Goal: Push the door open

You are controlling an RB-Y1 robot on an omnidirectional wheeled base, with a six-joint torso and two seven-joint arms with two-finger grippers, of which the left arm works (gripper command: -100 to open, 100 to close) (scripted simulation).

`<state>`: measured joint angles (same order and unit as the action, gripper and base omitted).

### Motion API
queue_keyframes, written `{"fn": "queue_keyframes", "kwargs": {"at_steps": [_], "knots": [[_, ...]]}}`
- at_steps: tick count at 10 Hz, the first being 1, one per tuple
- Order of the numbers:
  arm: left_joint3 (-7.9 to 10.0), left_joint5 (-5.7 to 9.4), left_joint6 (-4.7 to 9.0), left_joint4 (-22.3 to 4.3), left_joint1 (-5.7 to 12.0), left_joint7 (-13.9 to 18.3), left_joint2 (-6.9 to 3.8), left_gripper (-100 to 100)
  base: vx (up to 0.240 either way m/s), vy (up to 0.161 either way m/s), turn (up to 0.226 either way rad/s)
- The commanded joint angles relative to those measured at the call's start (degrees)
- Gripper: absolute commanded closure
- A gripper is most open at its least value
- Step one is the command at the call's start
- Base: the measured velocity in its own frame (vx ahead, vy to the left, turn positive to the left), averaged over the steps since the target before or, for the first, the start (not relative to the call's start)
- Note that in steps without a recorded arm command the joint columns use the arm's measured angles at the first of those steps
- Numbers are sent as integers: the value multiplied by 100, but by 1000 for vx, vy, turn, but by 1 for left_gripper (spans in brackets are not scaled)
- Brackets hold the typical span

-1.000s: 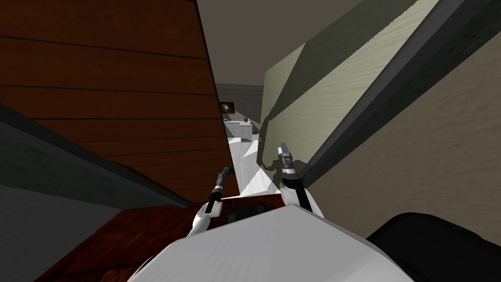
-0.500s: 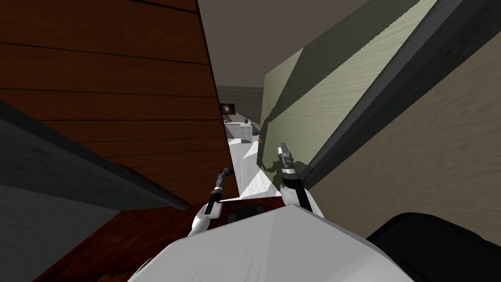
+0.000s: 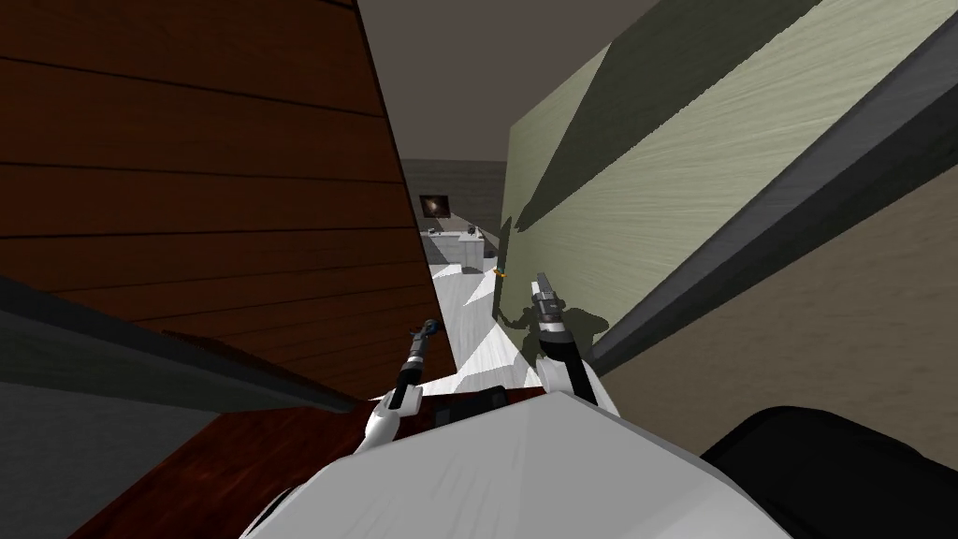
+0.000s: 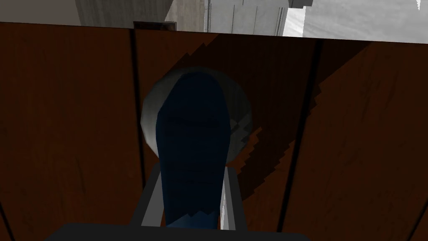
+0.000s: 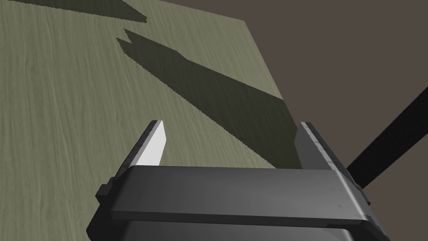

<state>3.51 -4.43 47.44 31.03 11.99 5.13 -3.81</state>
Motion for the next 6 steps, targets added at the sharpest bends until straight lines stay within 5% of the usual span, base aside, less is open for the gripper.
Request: {"fn": "queue_keyframes", "kwargs": {"at_steps": [1, 6], "knots": [[40, 15, -115, 218, -84, -7, -52, 100, 55, -3, 6], [364, 197, -109, 205, -63, -256, -80, 100, 148, -51, 82]]}}
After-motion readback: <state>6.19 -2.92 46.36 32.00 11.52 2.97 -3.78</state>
